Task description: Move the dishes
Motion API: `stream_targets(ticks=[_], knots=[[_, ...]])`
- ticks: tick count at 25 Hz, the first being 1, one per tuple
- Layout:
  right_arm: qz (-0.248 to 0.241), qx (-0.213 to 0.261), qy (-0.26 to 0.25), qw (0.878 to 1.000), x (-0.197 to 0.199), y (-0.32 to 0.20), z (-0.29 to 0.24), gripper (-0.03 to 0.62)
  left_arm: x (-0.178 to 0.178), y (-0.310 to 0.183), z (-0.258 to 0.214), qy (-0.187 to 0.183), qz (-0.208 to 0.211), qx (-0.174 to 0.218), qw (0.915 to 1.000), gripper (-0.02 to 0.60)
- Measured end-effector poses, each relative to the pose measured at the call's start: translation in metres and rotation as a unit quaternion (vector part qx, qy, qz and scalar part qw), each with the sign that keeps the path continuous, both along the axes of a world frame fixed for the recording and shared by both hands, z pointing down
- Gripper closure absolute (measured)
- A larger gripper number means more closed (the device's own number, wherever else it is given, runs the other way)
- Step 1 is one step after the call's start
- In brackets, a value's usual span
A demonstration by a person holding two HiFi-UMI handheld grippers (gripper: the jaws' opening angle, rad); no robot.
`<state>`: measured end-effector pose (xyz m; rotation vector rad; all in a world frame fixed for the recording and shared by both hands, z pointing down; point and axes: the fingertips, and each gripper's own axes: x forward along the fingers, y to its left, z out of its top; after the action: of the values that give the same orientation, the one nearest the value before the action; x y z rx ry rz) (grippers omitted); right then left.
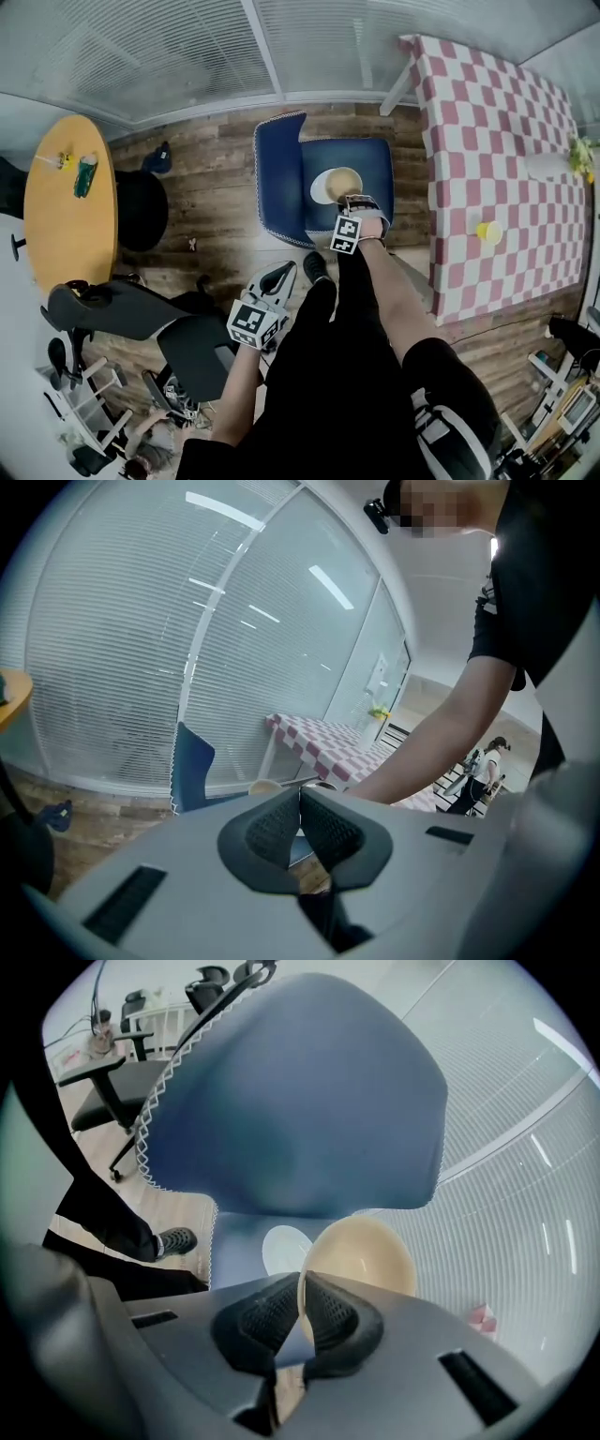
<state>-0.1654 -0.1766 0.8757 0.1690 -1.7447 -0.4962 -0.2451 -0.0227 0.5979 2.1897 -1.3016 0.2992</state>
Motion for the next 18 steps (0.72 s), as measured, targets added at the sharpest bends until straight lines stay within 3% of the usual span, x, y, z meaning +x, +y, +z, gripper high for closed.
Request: stream_targets(ticks=[18], knots=[[0.092, 0.028, 0.009, 0.995, 0.076, 0.018, -0.091, 0.568, 0.007, 0.031, -0.030, -0.018, 0.051, 0.021, 0.9983, 0.560]])
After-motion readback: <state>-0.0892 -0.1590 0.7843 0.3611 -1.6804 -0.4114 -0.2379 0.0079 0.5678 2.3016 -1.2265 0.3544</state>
